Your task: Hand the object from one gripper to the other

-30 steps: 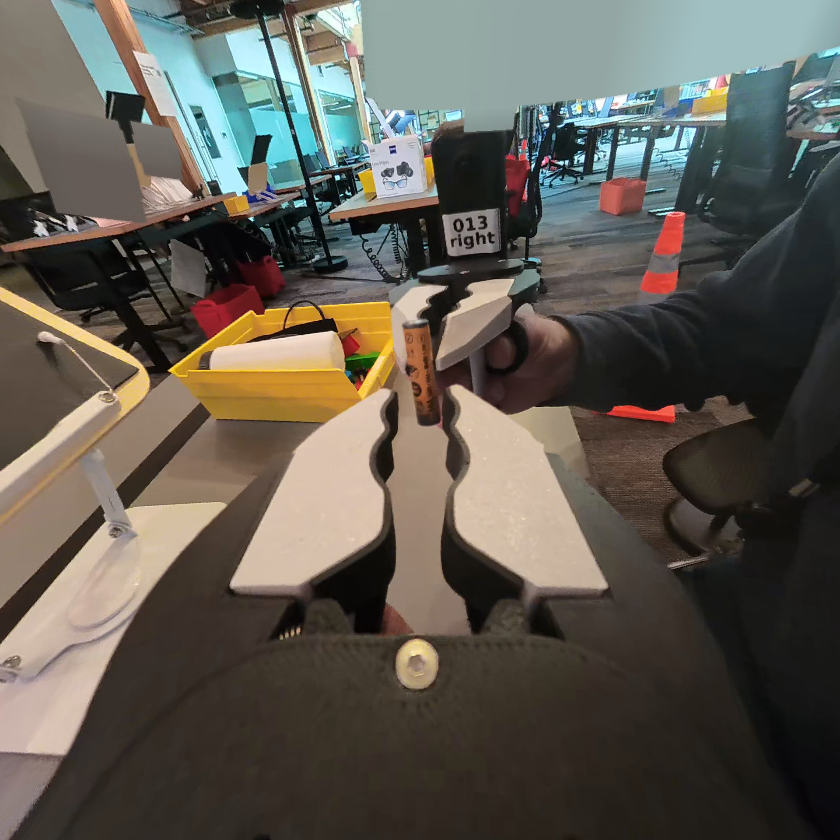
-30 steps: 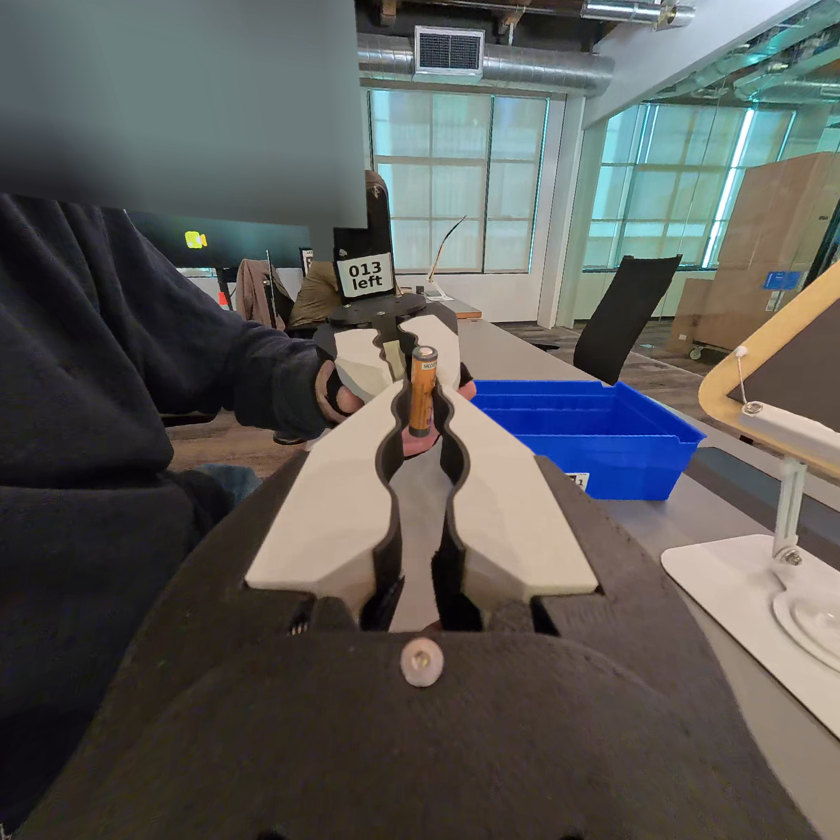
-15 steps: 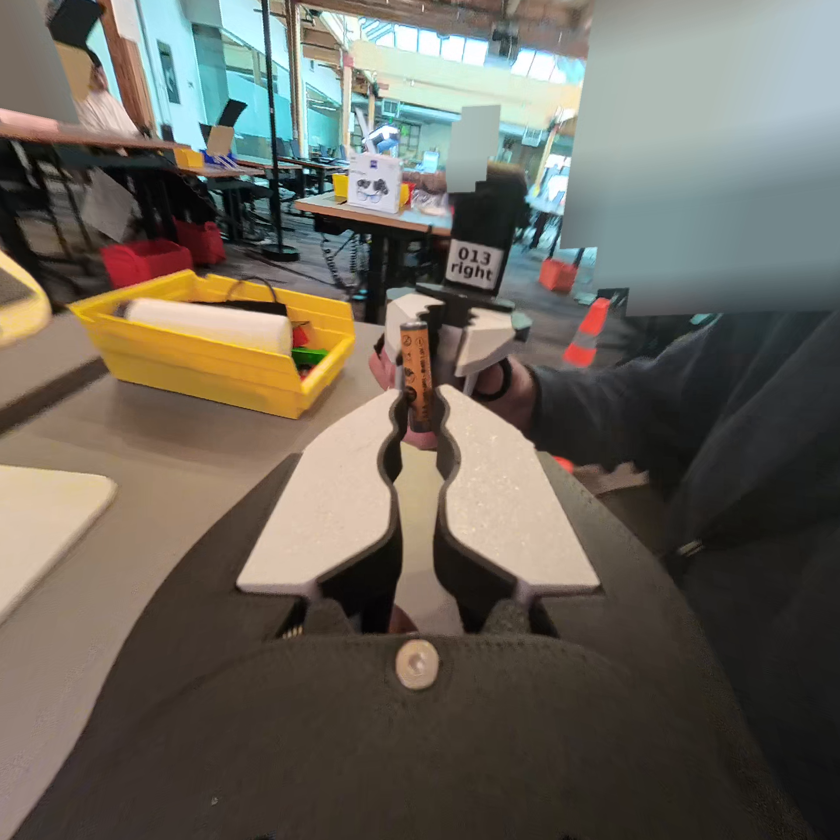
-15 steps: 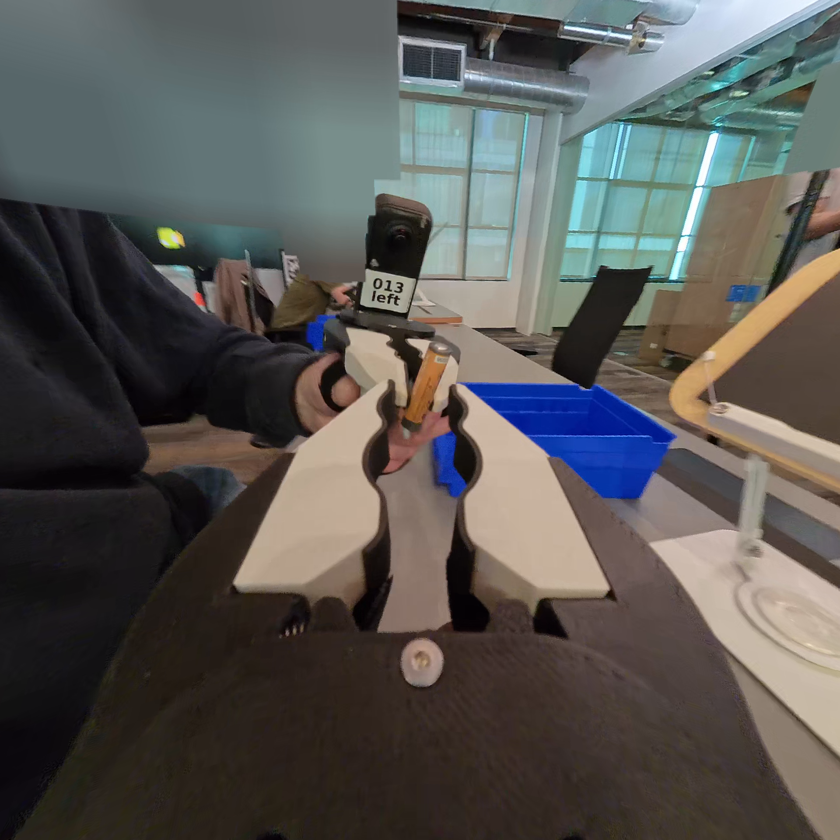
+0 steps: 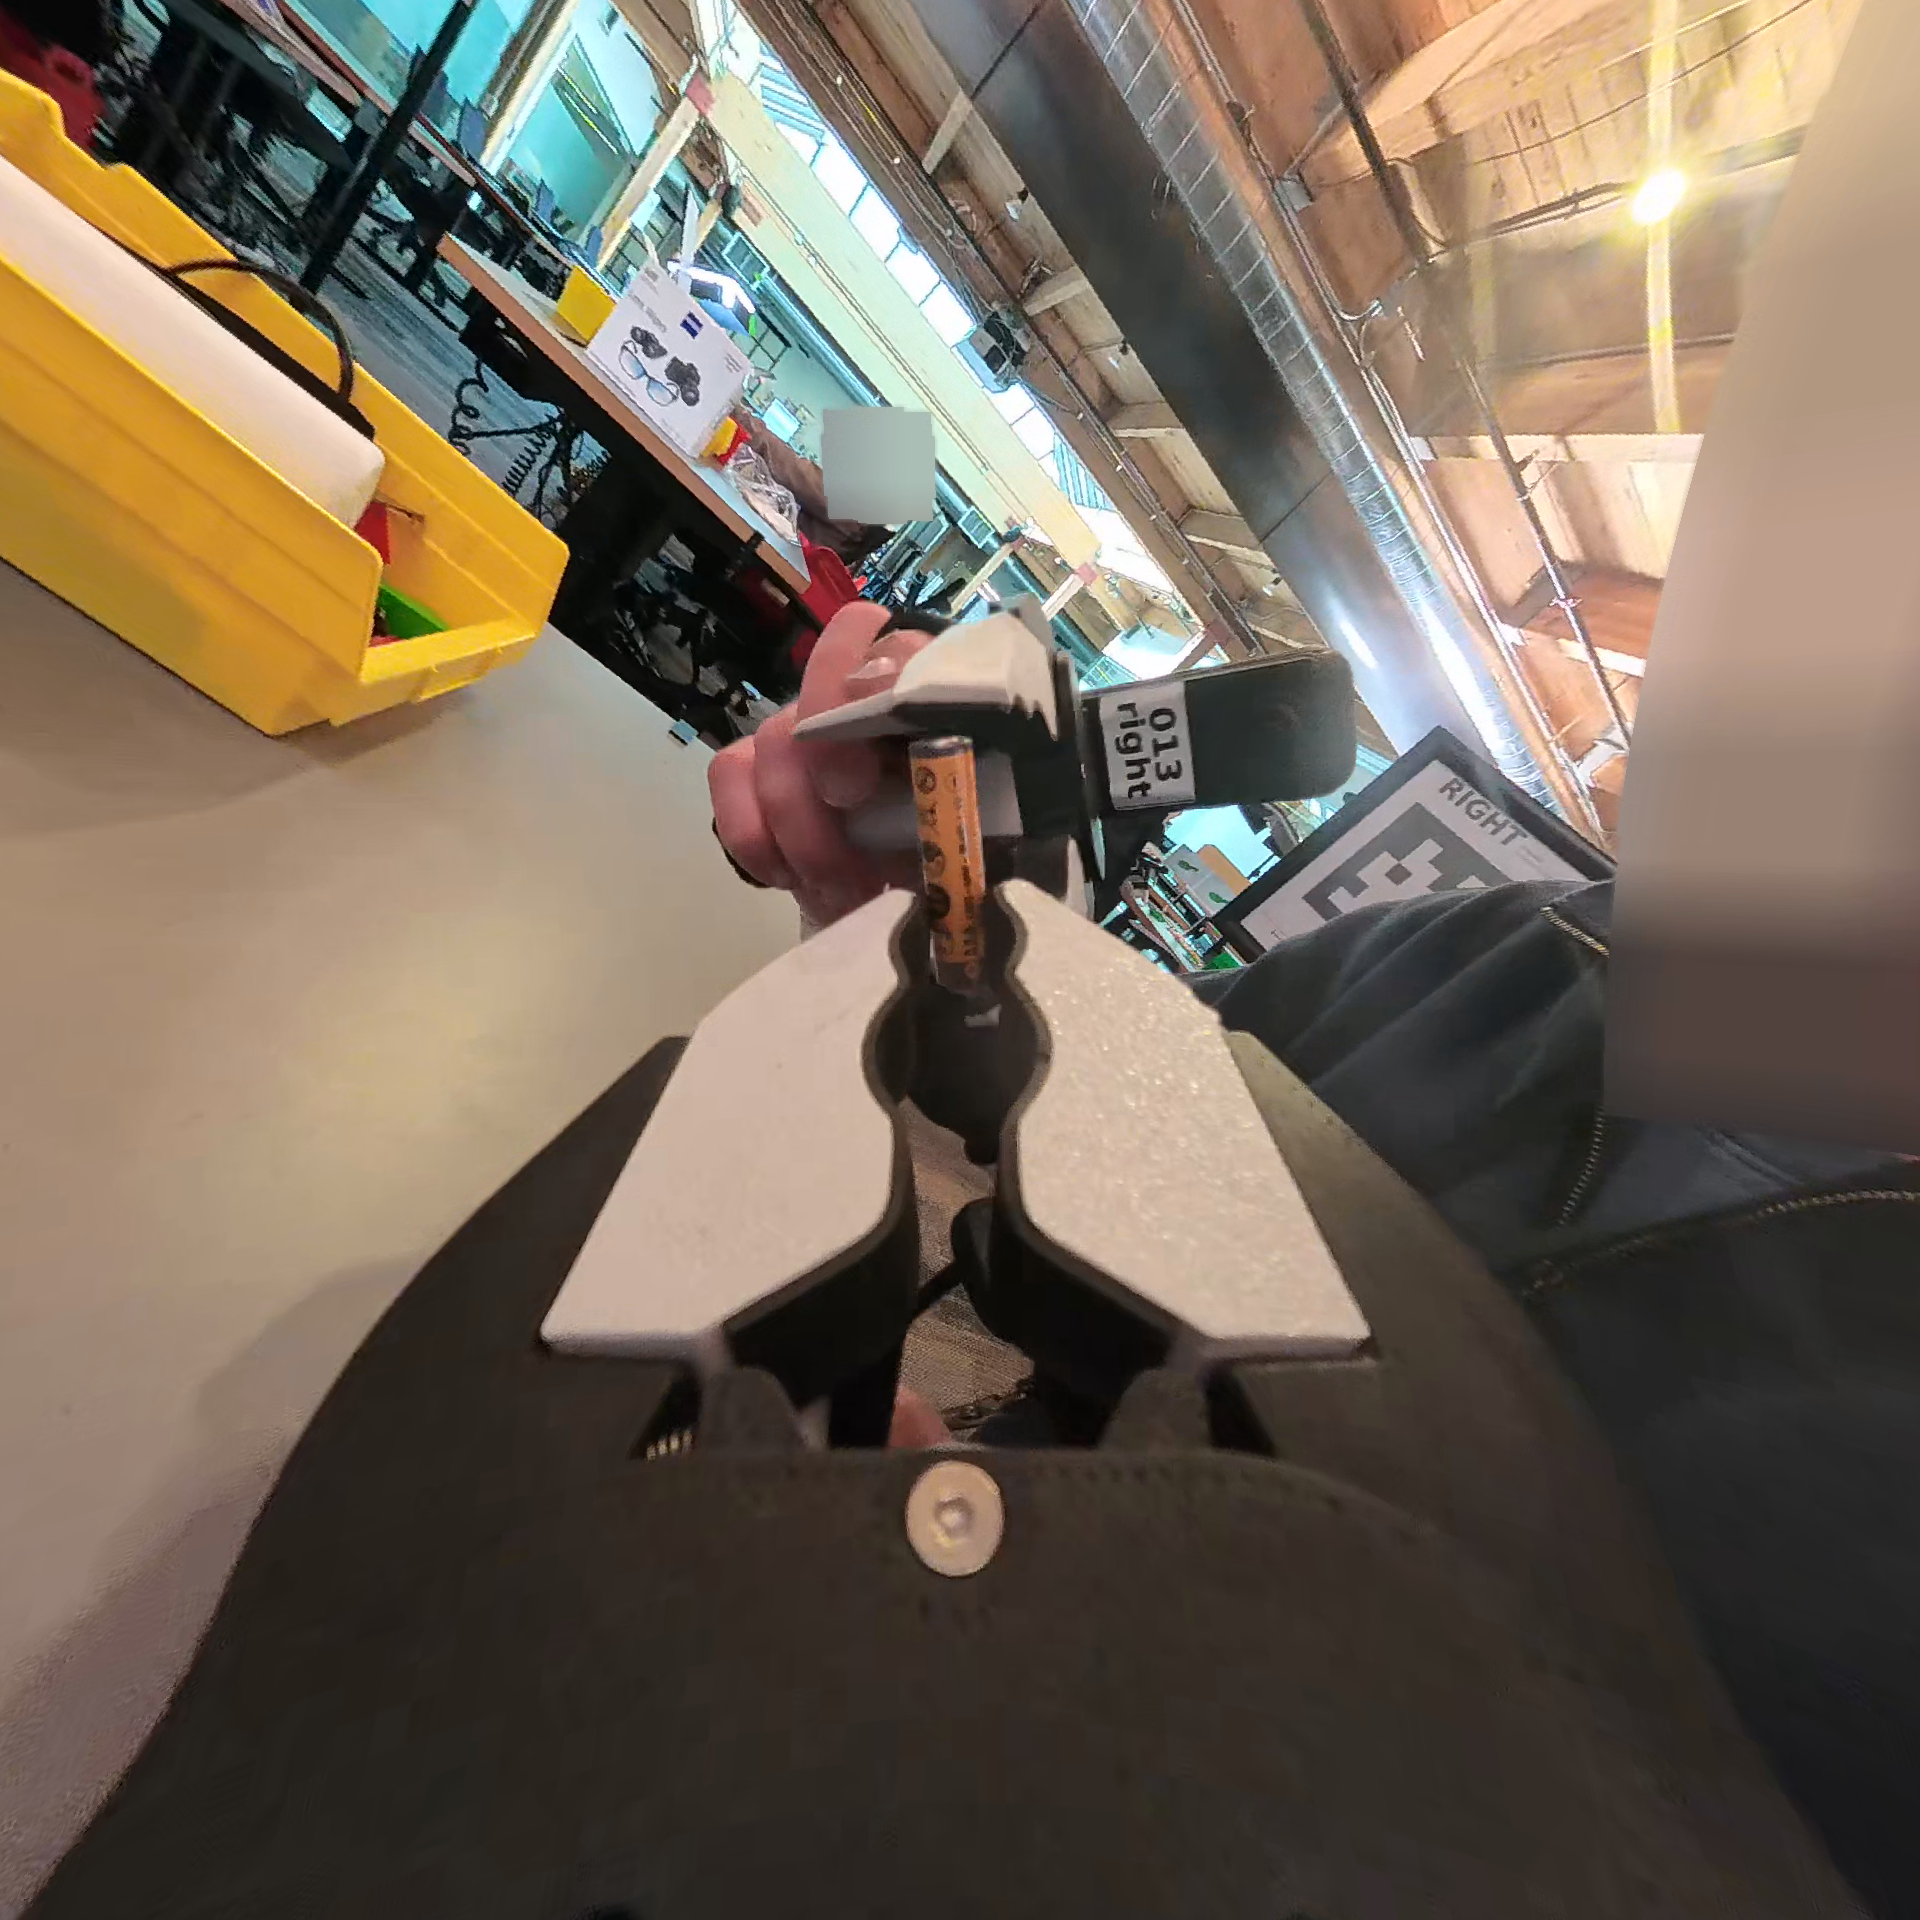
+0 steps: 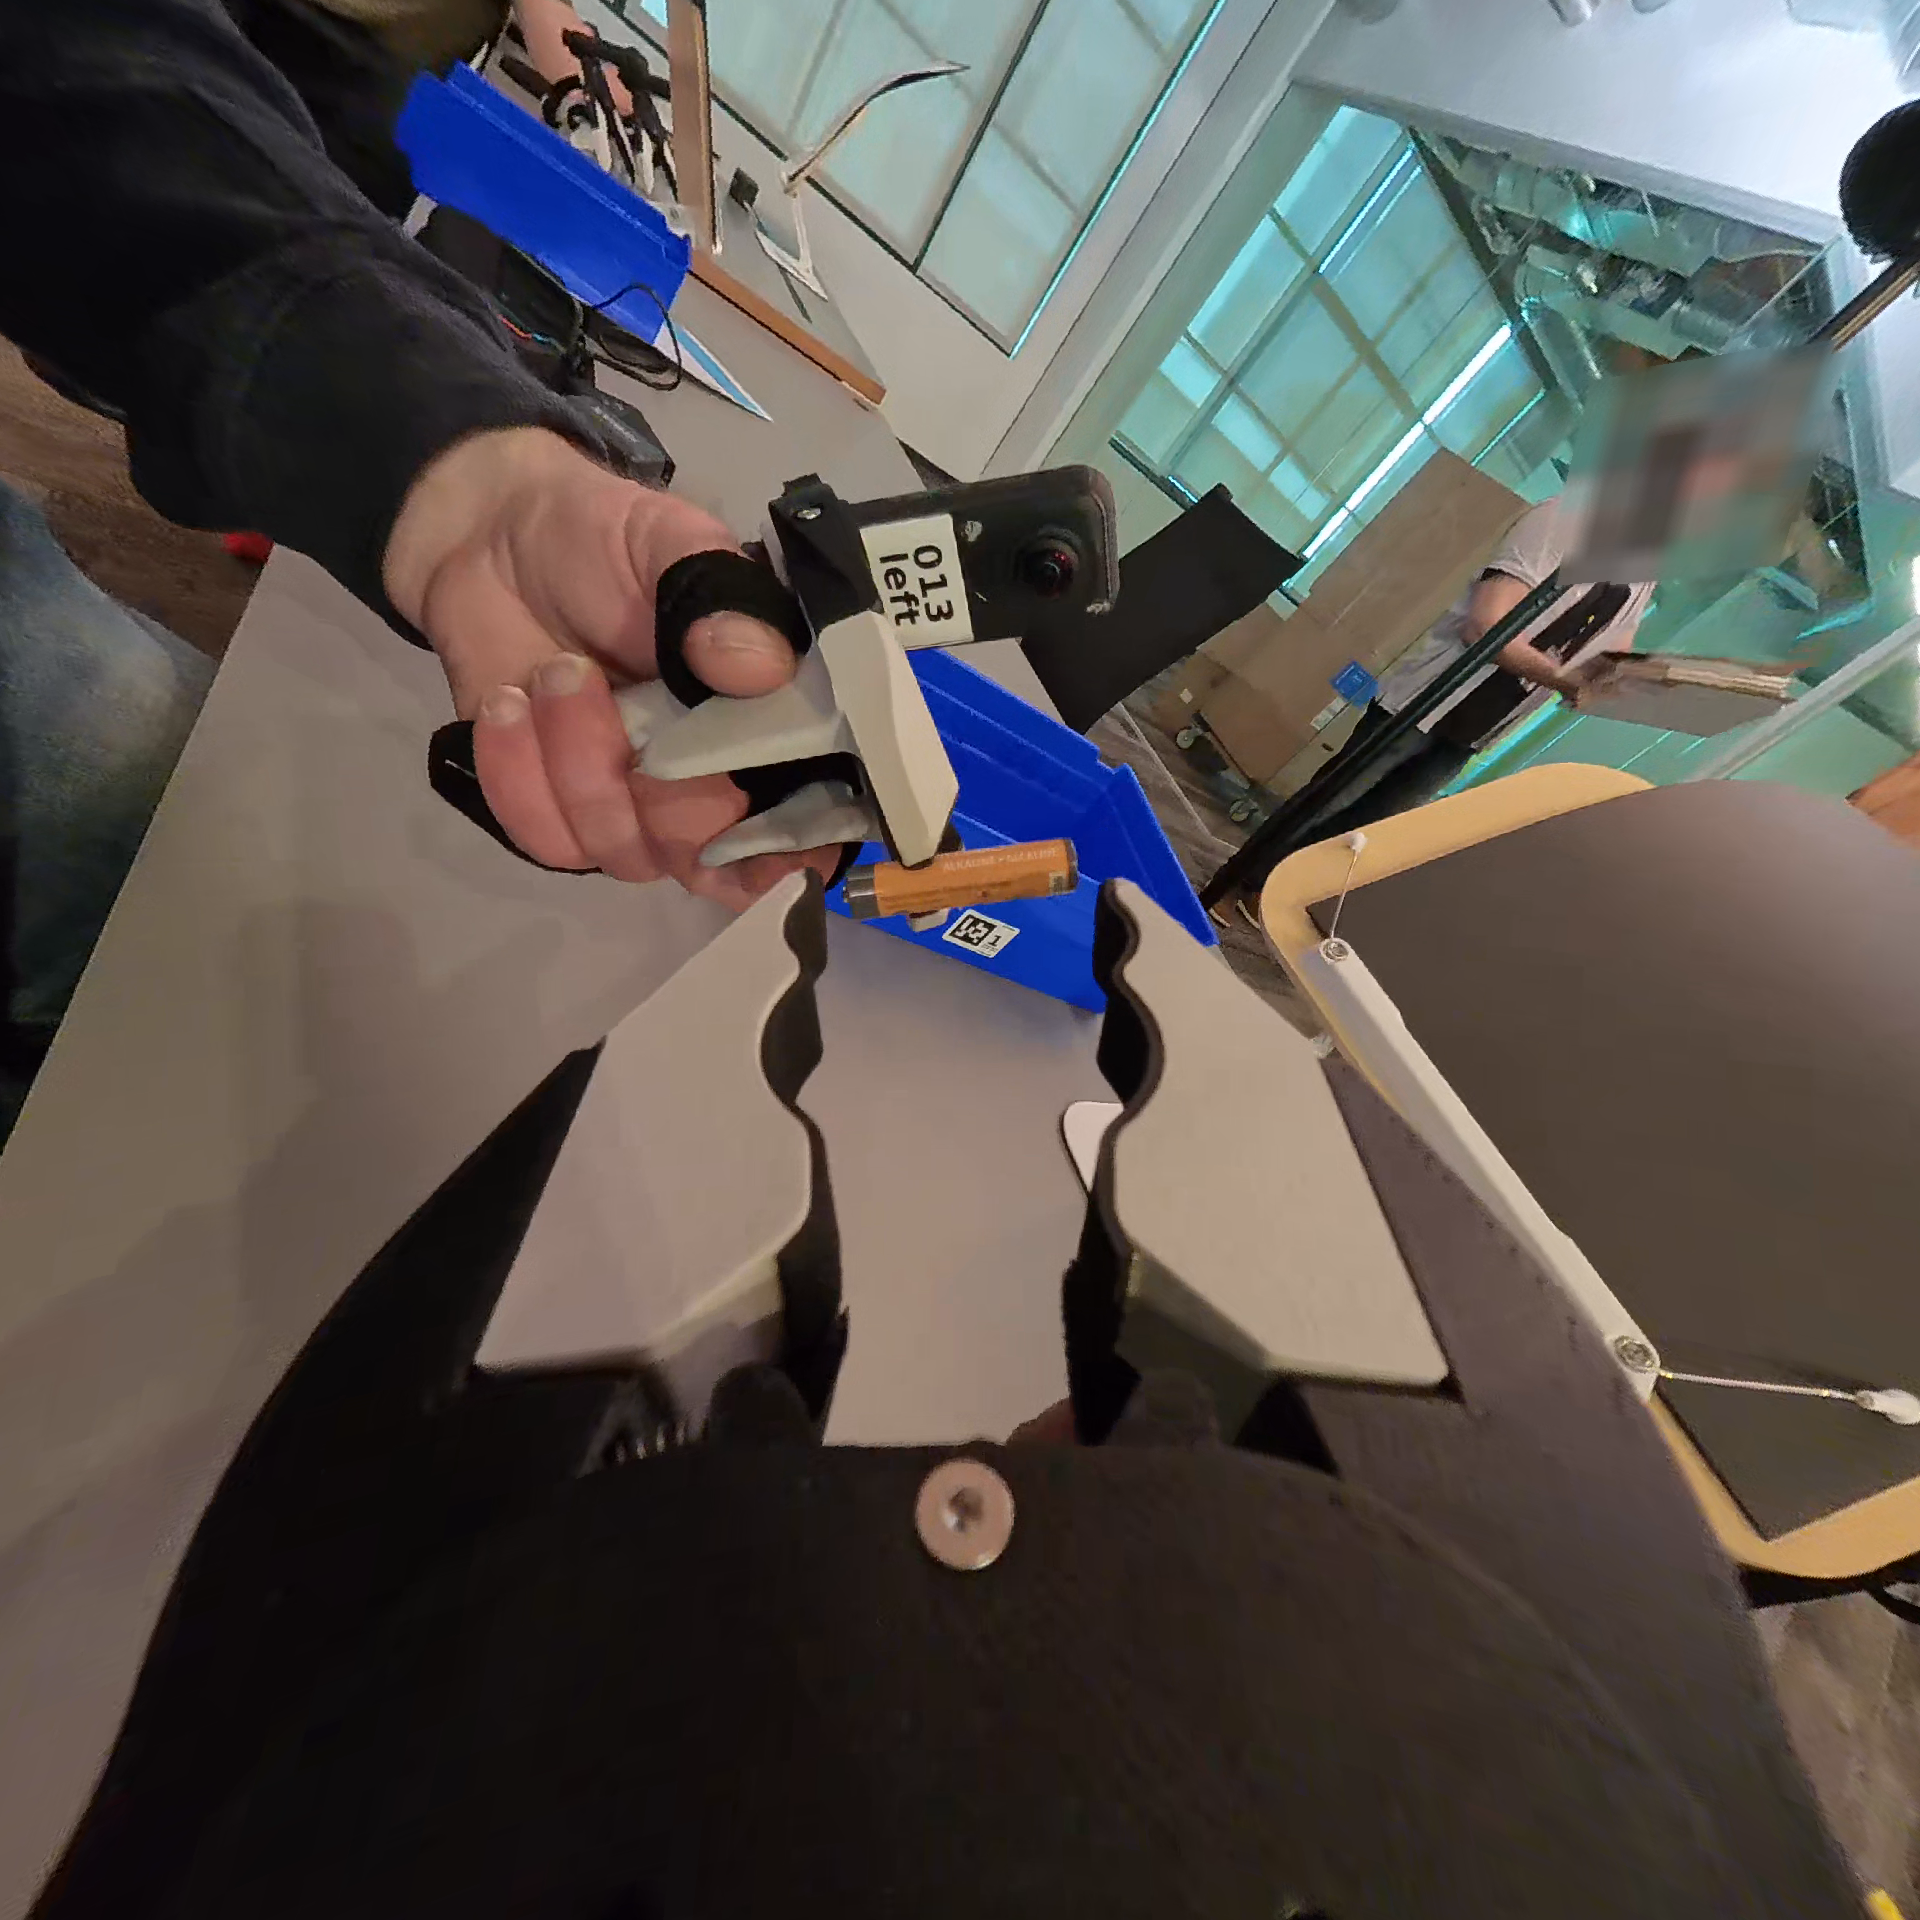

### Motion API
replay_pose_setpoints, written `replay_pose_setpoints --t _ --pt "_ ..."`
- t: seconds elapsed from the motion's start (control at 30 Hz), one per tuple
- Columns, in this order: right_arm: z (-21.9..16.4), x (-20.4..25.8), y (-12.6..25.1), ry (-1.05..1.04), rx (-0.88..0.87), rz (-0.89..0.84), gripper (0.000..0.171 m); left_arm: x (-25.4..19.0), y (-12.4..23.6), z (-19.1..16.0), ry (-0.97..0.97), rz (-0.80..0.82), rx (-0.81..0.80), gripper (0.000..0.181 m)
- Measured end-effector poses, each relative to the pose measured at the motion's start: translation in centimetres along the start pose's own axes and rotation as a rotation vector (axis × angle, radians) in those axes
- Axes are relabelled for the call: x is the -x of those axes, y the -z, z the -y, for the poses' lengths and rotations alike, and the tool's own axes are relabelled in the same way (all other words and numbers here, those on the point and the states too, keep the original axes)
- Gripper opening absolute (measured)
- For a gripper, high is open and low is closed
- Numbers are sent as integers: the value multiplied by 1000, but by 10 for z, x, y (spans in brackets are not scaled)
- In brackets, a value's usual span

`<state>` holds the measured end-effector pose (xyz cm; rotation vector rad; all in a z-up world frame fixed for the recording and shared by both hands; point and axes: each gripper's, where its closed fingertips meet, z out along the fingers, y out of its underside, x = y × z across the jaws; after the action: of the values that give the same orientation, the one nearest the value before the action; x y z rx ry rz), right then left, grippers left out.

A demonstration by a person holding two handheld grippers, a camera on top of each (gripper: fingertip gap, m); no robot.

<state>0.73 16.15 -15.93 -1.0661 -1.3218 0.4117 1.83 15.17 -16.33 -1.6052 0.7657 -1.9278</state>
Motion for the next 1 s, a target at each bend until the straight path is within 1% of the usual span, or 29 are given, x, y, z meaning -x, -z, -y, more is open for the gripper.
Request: replay_pose_setpoints --t 0.2,0.5,0.67,0.77,1.0 --pt "-1 2 2 55 12 16 42 0 0 -2 20 -15 6 9" --pt "-4 8 3 114 29 41 44 -1 -3 -7 40 -38 25 9" --pt "-4 10 7 134 31 68 42 -2 -5 -11 42 -50 49 9" --pt "-5 12 8 130 36 87 45 -2 -5 -12 39 -49 52 9" --pt "-4 12 10 120 28 90 42 -2 -7 -14 42 -54 60 9"
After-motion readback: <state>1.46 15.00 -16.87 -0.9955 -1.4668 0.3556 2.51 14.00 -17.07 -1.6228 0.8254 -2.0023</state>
